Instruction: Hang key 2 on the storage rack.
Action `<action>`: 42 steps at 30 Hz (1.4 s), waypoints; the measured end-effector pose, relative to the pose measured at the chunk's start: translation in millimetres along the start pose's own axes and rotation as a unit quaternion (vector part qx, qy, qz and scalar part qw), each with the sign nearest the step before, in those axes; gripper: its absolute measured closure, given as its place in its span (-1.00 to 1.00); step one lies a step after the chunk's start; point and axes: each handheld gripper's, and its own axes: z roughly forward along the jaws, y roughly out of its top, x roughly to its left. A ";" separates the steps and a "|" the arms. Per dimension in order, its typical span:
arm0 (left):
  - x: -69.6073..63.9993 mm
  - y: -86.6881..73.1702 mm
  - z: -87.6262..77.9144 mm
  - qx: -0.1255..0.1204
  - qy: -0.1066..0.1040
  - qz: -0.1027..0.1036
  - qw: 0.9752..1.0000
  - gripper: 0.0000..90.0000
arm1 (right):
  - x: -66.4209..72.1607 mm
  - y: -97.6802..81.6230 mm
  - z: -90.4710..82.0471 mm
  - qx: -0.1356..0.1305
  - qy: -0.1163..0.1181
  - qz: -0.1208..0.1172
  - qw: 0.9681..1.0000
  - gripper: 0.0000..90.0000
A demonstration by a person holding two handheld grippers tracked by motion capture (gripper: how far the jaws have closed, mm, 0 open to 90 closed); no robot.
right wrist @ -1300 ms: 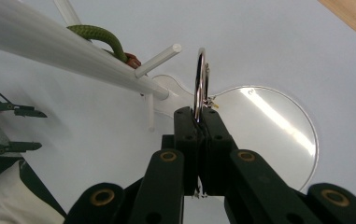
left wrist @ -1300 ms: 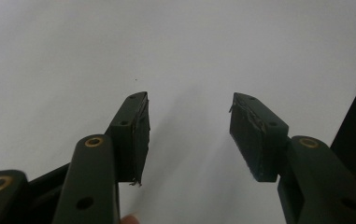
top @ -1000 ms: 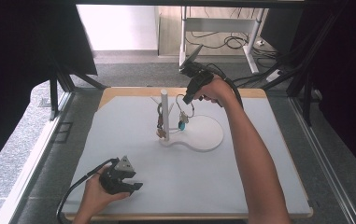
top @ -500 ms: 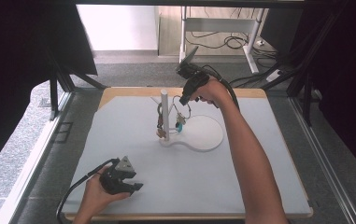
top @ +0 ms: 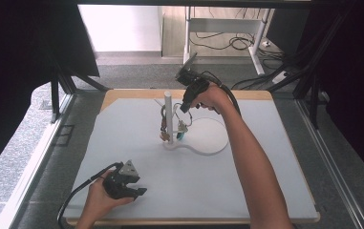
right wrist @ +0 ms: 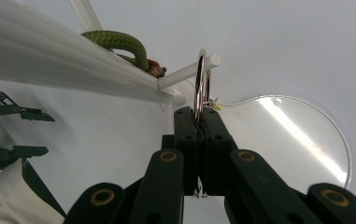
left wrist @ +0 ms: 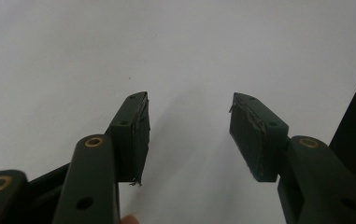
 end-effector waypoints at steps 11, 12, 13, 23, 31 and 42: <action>0.5 0.1 2.8 0.004 0.001 0.000 1.000 0.07 | 3.4 -0.6 18.0 0.017 0.015 -0.009 1.000 0.94; 0.2 0.1 3.1 0.005 0.001 0.000 1.000 0.07 | 3.8 -0.5 19.5 0.019 0.016 -0.010 1.000 0.93; -0.1 0.1 3.2 0.004 0.002 0.000 1.000 0.07 | 4.0 -0.7 21.2 0.018 0.019 -0.010 1.000 0.92; -0.4 0.6 5.8 0.011 0.003 -0.001 1.000 0.07 | 3.8 -12.2 14.9 0.007 0.036 -0.018 0.999 0.67; -2.2 -0.3 4.6 0.009 0.008 0.001 1.000 0.07 | -1.7 -42.0 -3.5 -0.028 0.017 -0.012 0.999 0.38; -0.7 -1.8 -3.5 0.002 0.020 -0.002 1.000 0.07 | -6.3 -119.0 -11.4 -0.106 0.008 -0.021 0.994 0.24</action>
